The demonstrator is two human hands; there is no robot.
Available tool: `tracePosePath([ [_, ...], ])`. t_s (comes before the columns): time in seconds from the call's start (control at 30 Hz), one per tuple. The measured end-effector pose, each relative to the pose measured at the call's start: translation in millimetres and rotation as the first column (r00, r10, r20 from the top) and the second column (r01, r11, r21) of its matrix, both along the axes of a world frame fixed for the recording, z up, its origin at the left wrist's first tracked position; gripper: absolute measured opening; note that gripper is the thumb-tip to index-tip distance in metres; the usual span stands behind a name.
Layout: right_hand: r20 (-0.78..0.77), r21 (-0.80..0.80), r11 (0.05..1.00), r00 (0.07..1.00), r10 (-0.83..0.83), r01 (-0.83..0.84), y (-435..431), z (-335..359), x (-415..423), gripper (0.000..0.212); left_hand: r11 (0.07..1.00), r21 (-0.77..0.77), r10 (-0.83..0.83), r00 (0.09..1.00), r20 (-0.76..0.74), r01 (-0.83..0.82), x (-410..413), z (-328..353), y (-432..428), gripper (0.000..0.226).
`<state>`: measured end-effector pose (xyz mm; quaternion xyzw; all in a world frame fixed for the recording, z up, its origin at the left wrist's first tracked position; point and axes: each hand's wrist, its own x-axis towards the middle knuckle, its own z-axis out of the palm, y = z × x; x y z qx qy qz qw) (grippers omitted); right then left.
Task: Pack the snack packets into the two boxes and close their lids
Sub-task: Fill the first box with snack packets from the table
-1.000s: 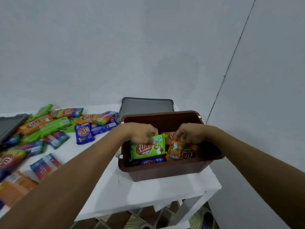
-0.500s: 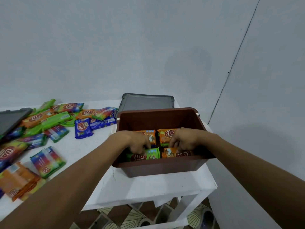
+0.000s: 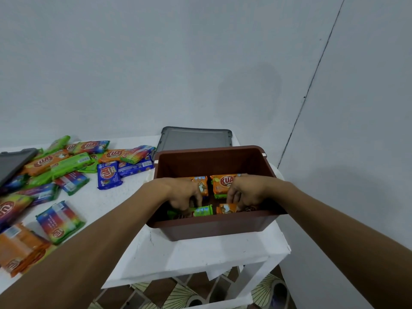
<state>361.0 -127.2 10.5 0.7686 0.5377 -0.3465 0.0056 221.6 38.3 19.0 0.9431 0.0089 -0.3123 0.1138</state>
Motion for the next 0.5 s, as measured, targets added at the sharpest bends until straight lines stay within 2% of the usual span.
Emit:
tracePosePath([
  [0.13,0.031,0.008,1.0,1.0,-0.002,0.002,-2.7,-2.7,-3.6,0.031,0.999,-0.037,0.023,1.0,-0.002,-0.023,-2.3,-1.3,1.0,0.041],
  [0.27,0.156,0.178,0.983,0.985,-0.075,0.046,-2.0,0.7,-5.1,0.015,0.994,-0.07,0.1,0.983,0.153,-0.09,-1.2,-3.6,7.2,0.025],
  [0.37,0.254,0.297,0.952,0.955,-0.151,0.071,0.5,4.2,-4.8,0.006,0.979,-0.094,0.2,0.935,0.292,-0.18,2.4,-3.2,12.5,0.015],
  [0.4,0.296,0.314,0.947,0.941,-0.162,0.065,1.0,4.4,-4.3,0.005,0.98,-0.047,0.2,0.922,0.33,-0.195,3.1,-2.5,12.0,0.018],
  [0.5,0.383,0.316,0.948,0.908,-0.17,0.044,3.2,3.5,-1.4,0.007,0.956,0.239,0.073,0.926,0.371,-0.171,4.2,-3.9,9.1,0.033],
])
